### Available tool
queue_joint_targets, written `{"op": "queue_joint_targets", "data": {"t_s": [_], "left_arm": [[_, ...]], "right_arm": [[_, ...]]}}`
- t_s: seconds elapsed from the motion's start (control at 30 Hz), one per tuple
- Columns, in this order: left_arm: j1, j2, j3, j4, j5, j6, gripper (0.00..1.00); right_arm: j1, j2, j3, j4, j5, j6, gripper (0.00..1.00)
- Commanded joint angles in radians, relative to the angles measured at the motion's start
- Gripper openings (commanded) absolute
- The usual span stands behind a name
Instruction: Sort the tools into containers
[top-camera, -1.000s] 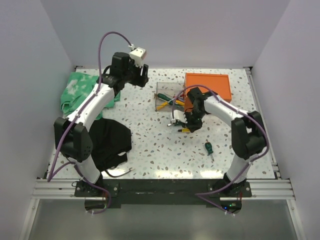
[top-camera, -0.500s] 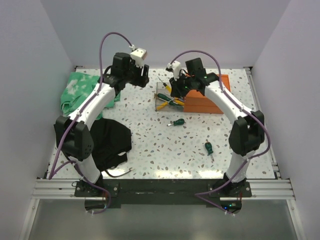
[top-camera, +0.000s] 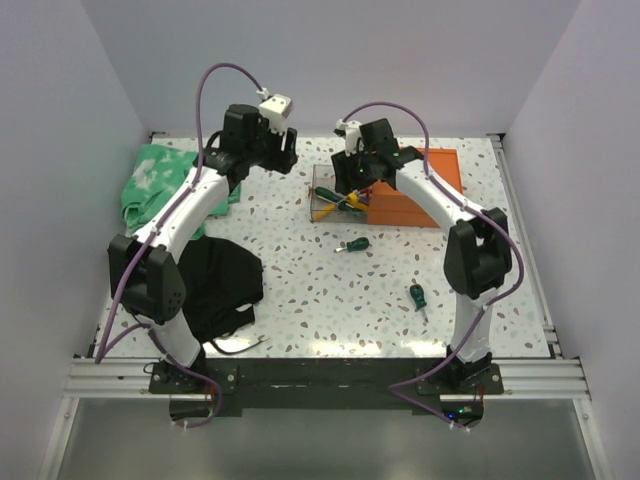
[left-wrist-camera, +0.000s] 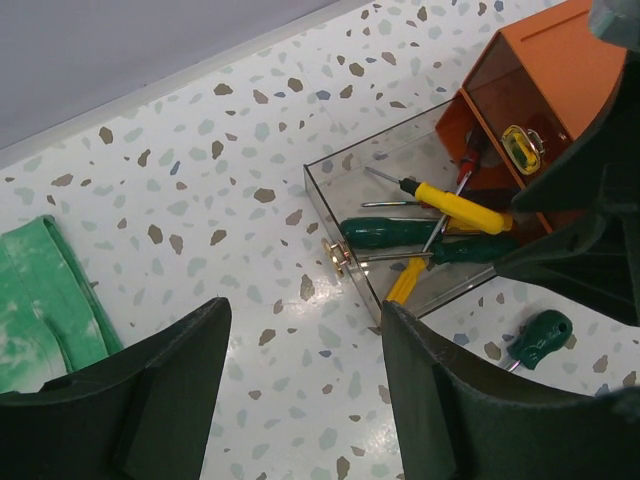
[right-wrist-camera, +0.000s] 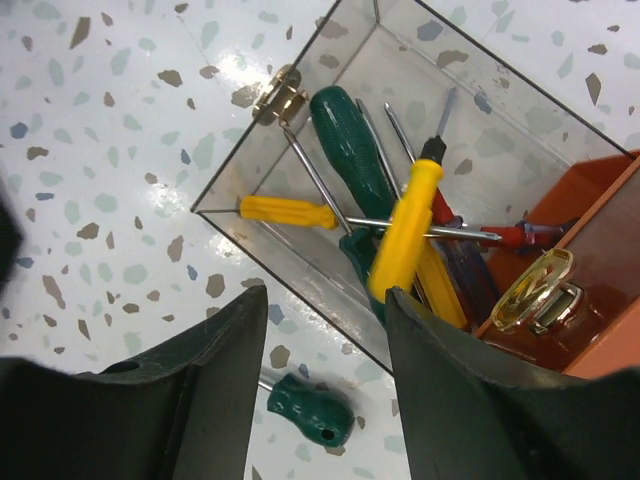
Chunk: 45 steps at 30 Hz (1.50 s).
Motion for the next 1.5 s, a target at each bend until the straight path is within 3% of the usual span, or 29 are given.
{"op": "queue_joint_targets", "data": {"t_s": [0.0, 0.1, 0.13, 0.17, 0.2, 0.3, 0.4, 0.43, 0.67, 1.0, 1.47], "left_arm": [[0.003, -0.036, -0.005, 0.039, 0.030, 0.000, 0.67], [0.003, -0.016, -0.013, 0.034, 0.067, 0.007, 0.66], [0.003, -0.004, -0.019, 0.033, 0.073, 0.011, 0.65], [0.001, 0.002, -0.025, 0.030, 0.069, 0.011, 0.64], [0.006, 0.010, -0.032, 0.028, 0.064, 0.014, 0.62], [0.017, 0.051, -0.038, 0.028, 0.082, 0.046, 0.39], [0.035, 0.100, -0.045, 0.053, 0.144, 0.068, 0.03], [0.037, 0.126, -0.048, 0.063, 0.165, 0.074, 0.00], [0.038, 0.243, -0.027, 0.169, 0.263, 0.108, 0.00], [0.020, 0.465, 0.188, 0.165, 0.354, 0.099, 0.00], [-0.101, 0.560, 0.238, 0.247, 0.452, -0.013, 0.00]], "right_arm": [[0.006, -0.155, -0.021, 0.051, -0.058, -0.009, 0.55], [0.004, -0.204, -0.069, 0.052, -0.009, -0.049, 0.54], [0.003, -0.239, -0.093, 0.064, 0.020, -0.068, 0.46], [-0.009, -0.253, -0.103, 0.072, 0.090, -0.071, 0.35], [-0.017, -0.267, -0.107, 0.077, 0.133, -0.065, 0.00], [-0.066, -0.287, -0.115, 0.084, 0.203, -0.069, 0.00], [-0.123, -0.279, -0.114, 0.075, 0.236, -0.074, 0.00], [-0.135, -0.273, -0.120, 0.074, 0.240, -0.071, 0.00], [-0.215, -0.233, -0.177, 0.104, 0.316, -0.088, 0.00], [-0.236, -0.222, -0.247, 0.123, 0.356, -0.140, 0.00], [-0.243, -0.252, -0.325, 0.077, 0.214, -0.075, 0.00]]}}
